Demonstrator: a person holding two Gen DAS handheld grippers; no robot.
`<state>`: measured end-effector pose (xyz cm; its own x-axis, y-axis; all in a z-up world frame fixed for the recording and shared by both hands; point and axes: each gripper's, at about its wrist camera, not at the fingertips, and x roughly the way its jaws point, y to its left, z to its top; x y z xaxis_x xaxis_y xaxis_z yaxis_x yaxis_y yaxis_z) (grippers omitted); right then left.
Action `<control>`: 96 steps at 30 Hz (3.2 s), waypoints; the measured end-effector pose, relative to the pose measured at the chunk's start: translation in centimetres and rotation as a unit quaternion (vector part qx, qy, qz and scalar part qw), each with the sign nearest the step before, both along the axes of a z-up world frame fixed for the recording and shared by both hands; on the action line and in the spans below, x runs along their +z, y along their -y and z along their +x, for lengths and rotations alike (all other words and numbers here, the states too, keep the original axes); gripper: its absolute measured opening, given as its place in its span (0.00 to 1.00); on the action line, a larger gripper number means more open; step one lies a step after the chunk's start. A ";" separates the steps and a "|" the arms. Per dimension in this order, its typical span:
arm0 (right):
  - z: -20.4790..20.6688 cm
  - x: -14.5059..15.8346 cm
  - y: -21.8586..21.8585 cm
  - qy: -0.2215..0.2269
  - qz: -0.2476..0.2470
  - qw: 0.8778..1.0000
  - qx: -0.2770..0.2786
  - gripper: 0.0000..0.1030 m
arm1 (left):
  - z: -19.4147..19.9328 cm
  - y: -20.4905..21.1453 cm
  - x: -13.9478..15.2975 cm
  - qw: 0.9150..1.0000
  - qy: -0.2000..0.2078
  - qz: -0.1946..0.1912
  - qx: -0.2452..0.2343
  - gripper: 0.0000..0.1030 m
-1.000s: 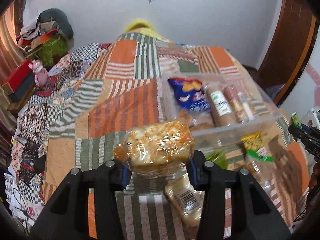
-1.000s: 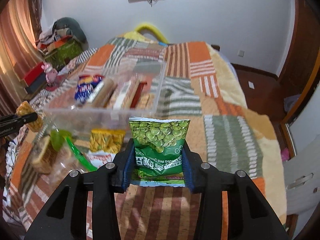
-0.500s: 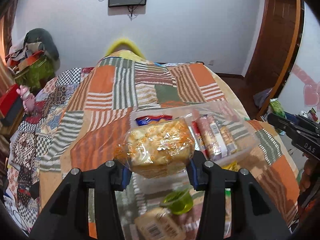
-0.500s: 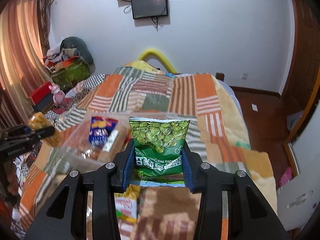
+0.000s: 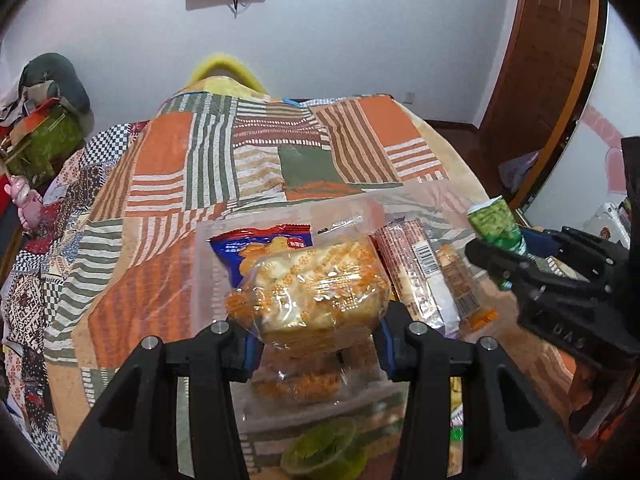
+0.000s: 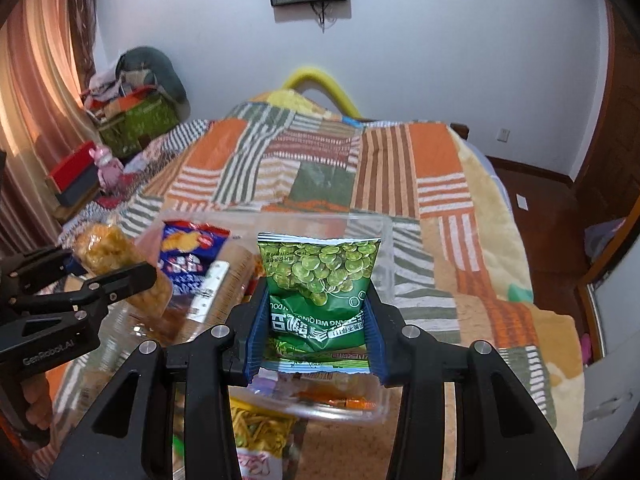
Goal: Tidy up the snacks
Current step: 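Lower the bun and green pea bag into the clear box and open both tools, then grasp the square bread slice with left tool while right tool grasps clear biscuit bag, then lower the bread slice and biscuit bag into the box and release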
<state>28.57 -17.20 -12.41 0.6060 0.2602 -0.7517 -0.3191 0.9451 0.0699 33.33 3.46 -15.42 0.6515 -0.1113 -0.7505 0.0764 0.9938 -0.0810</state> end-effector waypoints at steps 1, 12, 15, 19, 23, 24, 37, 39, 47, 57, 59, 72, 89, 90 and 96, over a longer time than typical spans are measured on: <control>0.1 -0.2 0.0 -0.004 -0.003 1.000 0.001 0.38 | 0.3 0.0 -0.3 1.000 -0.004 -0.002 0.000 0.44; 0.3 -1.0 -0.2 -0.027 -0.004 1.000 0.009 0.49 | 0.3 0.2 -0.4 1.000 -0.003 -0.010 -0.004 0.61; -0.3 -0.4 -0.1 -0.017 -0.004 1.000 0.007 0.59 | -0.4 -0.2 0.4 1.000 0.005 -0.015 -0.001 0.62; -1.6 1.0 0.1 -0.003 -0.004 1.000 0.012 0.62 | -1.8 -0.9 1.6 1.000 0.015 -0.017 0.004 0.67; -3.2 2.1 0.5 0.004 0.005 1.000 0.017 0.63 | -3.9 -1.6 2.5 1.000 0.017 -0.010 0.006 0.69; -3.5 2.2 0.5 0.005 0.007 1.000 0.018 0.63 | -4.5 -1.9 2.6 1.000 0.016 -0.010 0.007 0.69; -8.6 1.6 -0.2 -0.016 0.013 0.999 0.034 0.72 | -10.4 -3.5 -1.3 0.999 -0.029 0.003 0.020 0.86; -9.3 0.9 -0.5 -0.026 0.015 0.999 0.036 0.72 | -10.8 -3.7 -2.4 0.999 -0.043 0.000 0.022 0.86; -10.5 -2.0 -2.3 -0.075 0.028 0.996 0.041 0.72 | -12.0 -3.8 -6.3 0.996 -0.087 -0.009 0.029 0.86; -11.1 -4.8 -3.8 -0.122 0.039 0.990 0.059 0.72 | -12.3 -3.8 -8.6 0.994 -0.100 -0.021 0.031 0.85; -10.9 -5.0 -4.0 -0.125 0.041 0.990 0.059 0.73 | -12.2 -3.9 -8.6 0.994 -0.100 -0.026 0.035 0.80; -11.9 -4.4 -3.5 -0.112 0.055 0.989 0.077 0.41 | -12.7 -4.1 -7.3 0.995 -0.087 -0.020 0.044 0.54; -10.8 0.1 -1.5 -0.028 0.044 0.997 0.054 0.40 | -12.0 -3.7 0.2 0.999 0.013 -0.013 0.039 0.54; -10.4 0.4 -1.4 -0.021 0.041 0.998 0.049 0.40 | -11.6 -3.6 0.7 0.999 0.020 -0.014 0.038 0.54; -7.5 1.3 -0.4 -0.004 0.058 0.998 0.026 0.40 | -8.6 -3.4 1.8 0.998 0.030 -0.026 0.038 0.54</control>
<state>21.05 -16.83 -11.08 0.5827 0.3771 -0.7199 -0.3669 0.9125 0.1810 24.77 6.83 -13.59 0.7032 -0.0975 -0.7043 0.0063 0.9914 -0.1310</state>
